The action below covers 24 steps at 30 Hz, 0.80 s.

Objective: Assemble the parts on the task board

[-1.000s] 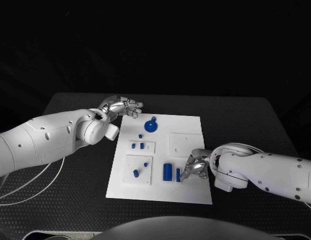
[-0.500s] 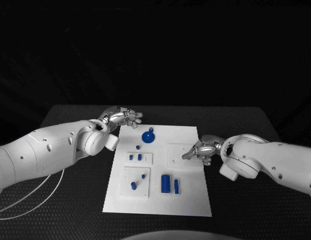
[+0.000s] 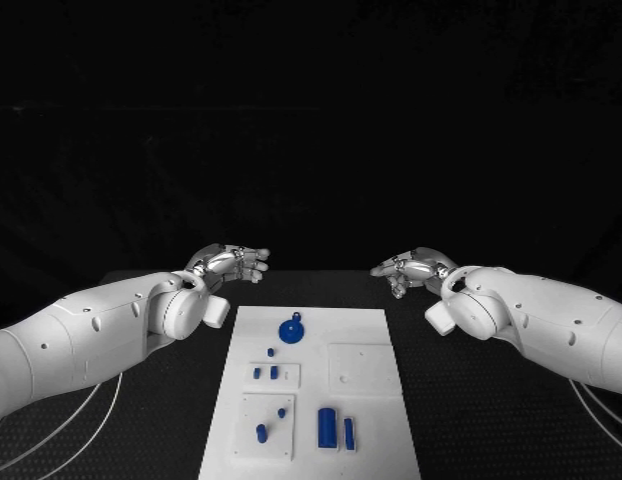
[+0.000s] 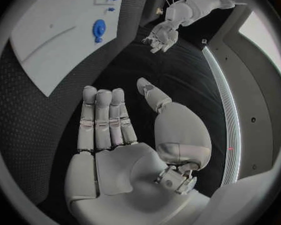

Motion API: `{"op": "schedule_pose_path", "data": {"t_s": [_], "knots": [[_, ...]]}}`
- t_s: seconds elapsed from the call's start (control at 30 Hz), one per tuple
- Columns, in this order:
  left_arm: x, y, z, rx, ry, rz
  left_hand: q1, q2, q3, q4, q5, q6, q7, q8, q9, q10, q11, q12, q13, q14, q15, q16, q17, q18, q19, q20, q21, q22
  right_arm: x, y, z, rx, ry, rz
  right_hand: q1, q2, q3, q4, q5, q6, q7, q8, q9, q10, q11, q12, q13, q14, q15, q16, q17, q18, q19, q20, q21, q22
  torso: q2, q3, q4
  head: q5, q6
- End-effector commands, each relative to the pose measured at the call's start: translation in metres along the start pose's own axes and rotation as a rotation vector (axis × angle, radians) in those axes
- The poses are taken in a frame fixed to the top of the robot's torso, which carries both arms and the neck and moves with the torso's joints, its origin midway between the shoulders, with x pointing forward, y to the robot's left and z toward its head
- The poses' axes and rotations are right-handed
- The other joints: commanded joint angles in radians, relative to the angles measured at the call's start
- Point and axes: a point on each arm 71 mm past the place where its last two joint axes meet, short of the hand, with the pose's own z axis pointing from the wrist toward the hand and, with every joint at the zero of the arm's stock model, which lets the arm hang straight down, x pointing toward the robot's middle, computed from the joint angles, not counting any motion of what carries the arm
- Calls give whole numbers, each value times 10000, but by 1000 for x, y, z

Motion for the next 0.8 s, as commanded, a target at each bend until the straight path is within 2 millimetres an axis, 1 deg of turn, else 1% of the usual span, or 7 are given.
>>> {"op": "schedule_pose_path", "data": {"t_s": [0.03,0.27,0.47,0.5,0.53,0.57,0.8], "knots": [[-2,-5,1,383,94,-123,27,-33,29,-44,35,-62,-42,47,-22,-215,58,-33,-37,-303,126,-290,-87,37,-35,160,-90,186,0,7,5,-1109,189,1222,24,82,114,-10,138,-79,190,-86,19,-786,183,-982,-803,-943,363,-1022,-552,-304,-985,287,-802,-288,-195,18,-57,-15,292],[-4,-8,4,750,-28,12,-34,-97,83,-98,36,-659,-200,-258,-182,-2124,340,-45,-772,-2199,823,-1816,-559,46,-1302,879,-934,3,-4,5,9,-1480,165,2240,150,300,-88,-56,480,-866,326,-322,-242,-1886,1282,-5403,-5374,-3457,2416,-5683,-3645,-1311,-4614,1298,-3891,-1621,-276,65,-60,53,443],[-5,-8,5,917,-31,13,-49,-129,59,-93,26,-922,-399,-382,-229,-2733,196,-28,-1208,-3085,925,-2516,-794,-207,-1998,1040,-1543,-134,-7,3,10,-1583,123,2326,320,471,-681,-54,389,-948,260,-236,-561,-1179,1241,-6387,-7120,-3129,2298,-6446,-4481,-1147,-4467,1457,-4375,-1905,-271,126,-3,105,557],[-6,-5,5,481,-188,69,-3069,1002,-4606,2021,-531,-8789,-1623,-3398,-4527,-5702,-876,-676,-2781,-10371,-420,-6176,-5263,-300,-7809,659,-5368,-4016,-10,0,10,-1062,-228,1885,-8884,1245,-5563,2817,-1633,-9524,-1273,-2254,-6108,-10313,-230,-8733,-9912,-10942,745,-10483,-9417,-2408,-9179,-391,-8272,-5019,-270,79,-39,79,490],[-6,-5,4,487,-196,64,-10105,1002,-4606,2021,-531,-8789,-1623,-3398,-4527,-12722,-876,-676,-2781,-10371,-420,-6176,-5263,-300,-7809,659,-5368,-4185,-10,0,10,-1072,-238,1895,-8884,1245,-5563,2817,-1633,-9524,-1273,-2254,-6108,-10313,-230,-8733,-9912,-10942,745,-10483,-9417,-2408,-9179,-391,-8272,-5154,-281,84,-31,71,484],[-5,-4,4,499,-210,54,-10105,1002,-4606,2021,-531,-8789,-1623,-3398,-4527,-12722,-876,-676,-2781,-10371,-420,-6176,-5263,-300,-7809,659,-5368,-4457,-9,0,9,-1092,-257,1916,-8884,1245,-5563,2817,-1633,-9524,-1273,-2254,-6108,-10313,-230,-8733,-9912,-10942,745,-10483,-9417,-2408,-9179,-391,-8272,-12290,-301,95,-17,55,472],[9,0,-5,758,-554,-167,-10105,1002,-4606,2021,-531,-8789,-1623,-3398,-4527,-12722,-876,-676,-2781,-10371,-420,-6176,-5263,-300,-7809,659,-5368,-13080,2,4,2,-1517,-705,2387,-8884,1245,-5563,2817,-1633,-9524,-1273,-2254,-6108,-10313,-230,-8733,-9912,-10942,745,-10483,-9417,-2408,-9179,-391,-8272,-12290,-550,227,163,-141,328]]}}
